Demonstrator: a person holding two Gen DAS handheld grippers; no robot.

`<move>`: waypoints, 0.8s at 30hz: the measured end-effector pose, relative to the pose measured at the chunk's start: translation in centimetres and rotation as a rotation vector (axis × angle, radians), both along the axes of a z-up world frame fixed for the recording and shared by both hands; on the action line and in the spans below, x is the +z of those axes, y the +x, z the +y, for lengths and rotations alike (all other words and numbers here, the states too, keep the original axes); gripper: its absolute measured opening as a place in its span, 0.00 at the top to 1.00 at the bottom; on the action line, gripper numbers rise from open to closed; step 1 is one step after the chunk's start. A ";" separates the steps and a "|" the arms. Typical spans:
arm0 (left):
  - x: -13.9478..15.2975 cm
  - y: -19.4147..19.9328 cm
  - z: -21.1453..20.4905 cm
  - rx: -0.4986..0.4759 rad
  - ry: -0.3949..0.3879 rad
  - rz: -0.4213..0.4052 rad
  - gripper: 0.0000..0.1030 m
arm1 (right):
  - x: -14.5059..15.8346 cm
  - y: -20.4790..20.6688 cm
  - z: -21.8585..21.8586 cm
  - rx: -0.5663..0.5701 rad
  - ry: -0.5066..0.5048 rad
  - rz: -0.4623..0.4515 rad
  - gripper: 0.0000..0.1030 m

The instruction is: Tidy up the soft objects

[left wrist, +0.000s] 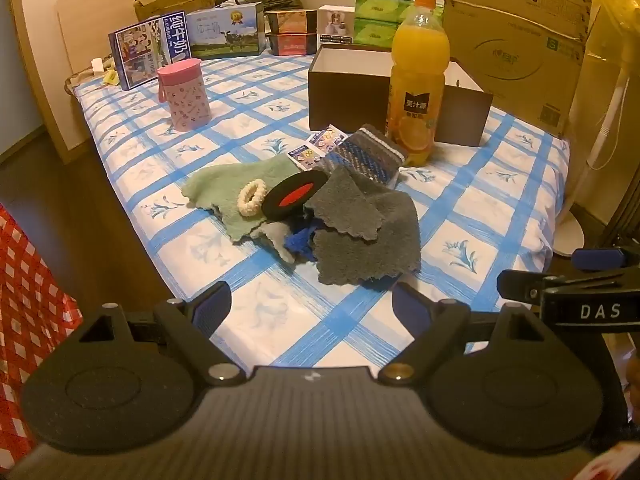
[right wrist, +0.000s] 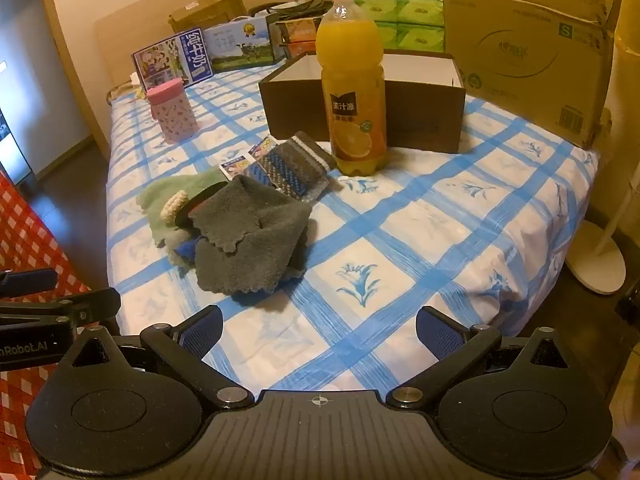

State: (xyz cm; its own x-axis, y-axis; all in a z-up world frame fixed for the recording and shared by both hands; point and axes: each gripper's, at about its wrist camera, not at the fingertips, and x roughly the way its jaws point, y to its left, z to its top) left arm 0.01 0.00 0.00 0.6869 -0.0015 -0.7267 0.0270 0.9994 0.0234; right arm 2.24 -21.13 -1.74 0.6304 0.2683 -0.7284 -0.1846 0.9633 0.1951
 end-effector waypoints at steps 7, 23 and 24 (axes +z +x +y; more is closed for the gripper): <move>0.0 0.0 0.0 0.000 0.001 -0.004 0.16 | 0.1 0.2 0.1 0.006 -0.001 0.006 0.01; 0.0 0.0 0.0 0.000 0.004 -0.006 0.16 | 0.0 0.0 0.2 0.004 0.004 -0.002 0.00; 0.0 0.0 0.0 0.000 0.004 -0.006 0.16 | 0.0 0.0 0.2 0.004 0.005 -0.002 0.00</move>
